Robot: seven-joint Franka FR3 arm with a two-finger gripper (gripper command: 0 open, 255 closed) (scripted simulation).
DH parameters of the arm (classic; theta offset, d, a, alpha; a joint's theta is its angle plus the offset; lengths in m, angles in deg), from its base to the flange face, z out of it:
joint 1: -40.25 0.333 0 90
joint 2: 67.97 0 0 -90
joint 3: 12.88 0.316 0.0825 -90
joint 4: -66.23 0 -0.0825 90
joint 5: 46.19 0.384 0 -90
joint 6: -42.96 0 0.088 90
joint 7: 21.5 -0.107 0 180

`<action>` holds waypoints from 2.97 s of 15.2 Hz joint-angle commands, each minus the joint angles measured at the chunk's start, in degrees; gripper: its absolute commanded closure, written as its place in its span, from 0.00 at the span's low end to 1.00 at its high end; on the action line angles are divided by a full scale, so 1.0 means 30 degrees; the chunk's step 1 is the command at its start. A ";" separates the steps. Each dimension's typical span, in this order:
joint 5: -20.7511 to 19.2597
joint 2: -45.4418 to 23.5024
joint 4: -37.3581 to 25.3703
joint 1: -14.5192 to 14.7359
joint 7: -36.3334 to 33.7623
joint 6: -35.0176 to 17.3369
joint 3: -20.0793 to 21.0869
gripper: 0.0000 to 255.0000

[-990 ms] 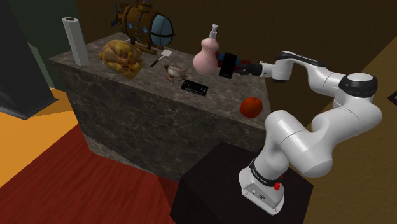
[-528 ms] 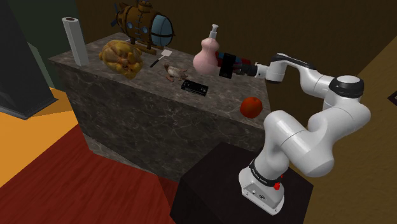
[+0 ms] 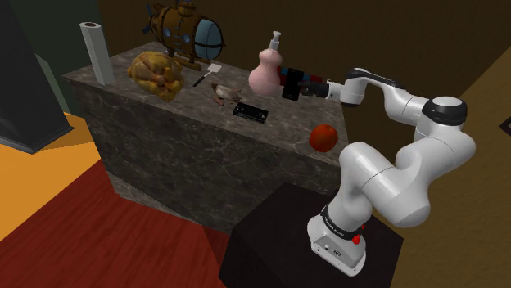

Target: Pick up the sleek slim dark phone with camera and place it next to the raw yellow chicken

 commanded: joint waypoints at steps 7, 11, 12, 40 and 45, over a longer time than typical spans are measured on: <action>-0.0026 0.0049 0.0101 0.0232 -0.0150 0.0184 -0.0127 1.00; -0.0037 0.0129 0.0206 0.0218 -0.0022 0.0099 -0.0200 1.00; 0.0019 0.0005 0.0232 0.0160 -0.0138 0.0127 -0.0078 1.00; 0.1312 -0.3024 -0.0480 -0.1044 -0.3722 0.1423 0.3291 1.00; 0.1488 -0.3495 -0.0913 -0.1132 -0.4415 0.1752 0.3817 1.00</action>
